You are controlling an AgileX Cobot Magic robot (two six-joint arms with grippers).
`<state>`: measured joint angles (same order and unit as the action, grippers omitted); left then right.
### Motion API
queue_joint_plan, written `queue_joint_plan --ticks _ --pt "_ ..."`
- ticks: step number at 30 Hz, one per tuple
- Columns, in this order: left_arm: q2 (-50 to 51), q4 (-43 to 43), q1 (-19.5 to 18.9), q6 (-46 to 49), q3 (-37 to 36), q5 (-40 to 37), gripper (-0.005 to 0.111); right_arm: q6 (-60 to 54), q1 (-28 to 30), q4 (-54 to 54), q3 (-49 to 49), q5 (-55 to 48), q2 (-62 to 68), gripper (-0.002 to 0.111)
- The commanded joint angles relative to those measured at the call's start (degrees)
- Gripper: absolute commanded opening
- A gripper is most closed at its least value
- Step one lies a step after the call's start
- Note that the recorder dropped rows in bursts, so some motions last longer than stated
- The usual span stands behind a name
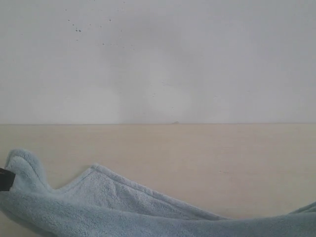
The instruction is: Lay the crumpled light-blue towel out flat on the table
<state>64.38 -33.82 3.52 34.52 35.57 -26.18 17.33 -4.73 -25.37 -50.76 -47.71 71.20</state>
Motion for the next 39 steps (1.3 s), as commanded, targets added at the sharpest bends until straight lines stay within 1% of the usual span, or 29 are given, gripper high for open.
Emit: queue_joint_plan --ticks 1,3,7,8,9,11,13,15,16,18,21,23,24,26,28,30,33,35,39 --pt "-4.19 -1.48 -0.08 -0.22 -0.26 -1.98 0.004 2.13 0.21 -0.93 1.00 4.32 0.10 0.002" --pt "-6.11 -1.48 -0.08 -0.24 -0.26 -1.75 0.004 2.71 0.21 -0.93 1.00 4.47 0.39 0.009" --pt "-7.28 -1.48 -0.08 -0.24 -0.26 -0.32 0.004 3.16 0.21 -0.93 1.00 3.83 1.51 0.036" --pt "-7.38 -1.48 -0.08 -0.24 -0.26 -0.33 0.004 3.16 0.21 -1.10 1.12 3.74 1.54 0.041" --pt "-7.38 -1.96 -0.08 -0.24 -0.26 -0.07 0.004 3.59 0.21 -1.40 1.12 3.74 1.64 0.045" --pt "-7.38 -3.27 -0.08 -0.24 -0.26 0.58 0.004 5.40 0.21 -2.31 1.12 3.74 1.51 0.049" --pt "-7.38 -3.25 -0.08 -0.24 -0.26 0.66 0.004 6.38 0.10 -1.66 0.70 2.99 1.39 0.049" --pt "-7.38 -4.60 -0.08 -0.24 -0.26 0.77 0.004 6.23 -0.84 2.35 -0.71 2.80 1.00 0.049" --pt "-7.38 -5.11 -0.08 -0.24 -0.26 0.77 0.004 4.95 -2.21 4.81 -1.28 2.90 0.71 0.048" --pt "-7.38 -6.27 -0.08 0.27 -0.26 0.77 0.004 -3.11 -6.77 13.18 -2.47 3.33 -0.13 0.046" --pt "-7.38 -8.11 -0.08 0.45 -0.26 2.18 0.004 -25.03 -16.38 29.02 -2.98 3.44 -0.73 0.045" --pt "-7.38 -8.84 -0.08 0.91 -0.26 3.72 0.004 -34.32 -23.83 33.67 -2.74 3.31 0.11 0.045" --pt "-7.38 -8.84 -0.08 1.03 -0.26 4.65 0.004 -35.81 -26.53 32.97 -2.46 3.31 0.75 0.045" --pt "-7.38 -7.41 -0.23 1.03 -0.30 6.48 0.004 -36.87 -31.85 27.64 -1.23 2.97 2.40 0.045" --pt "-7.12 -4.02 -0.61 1.03 -0.30 8.73 0.004 -35.15 -35.00 24.30 0.27 3.93 3.66 0.045" --pt "-5.92 -3.64 -1.57 0.64 -0.30 10.37 0.004 -33.94 -36.84 26.45 2.14 6.24 4.77 0.045" --pt "-2.52 -4.88 -2.25 0.23 -0.30 10.14 0.004 -38.16 -40.56 32.29 4.24 8.37 6.32 0.045" --pt "-0.32 -6.31 -2.25 0.23 -0.30 9.96 0.004 -40.49 -43.30 33.58 5.54 10.36 7.38 0.045" --pt "2.85 -8.48 -2.25 0.23 -0.30 10.32 0.004 -39.07 -47.38 34.25 6.94 16.67 9.86 0.045"
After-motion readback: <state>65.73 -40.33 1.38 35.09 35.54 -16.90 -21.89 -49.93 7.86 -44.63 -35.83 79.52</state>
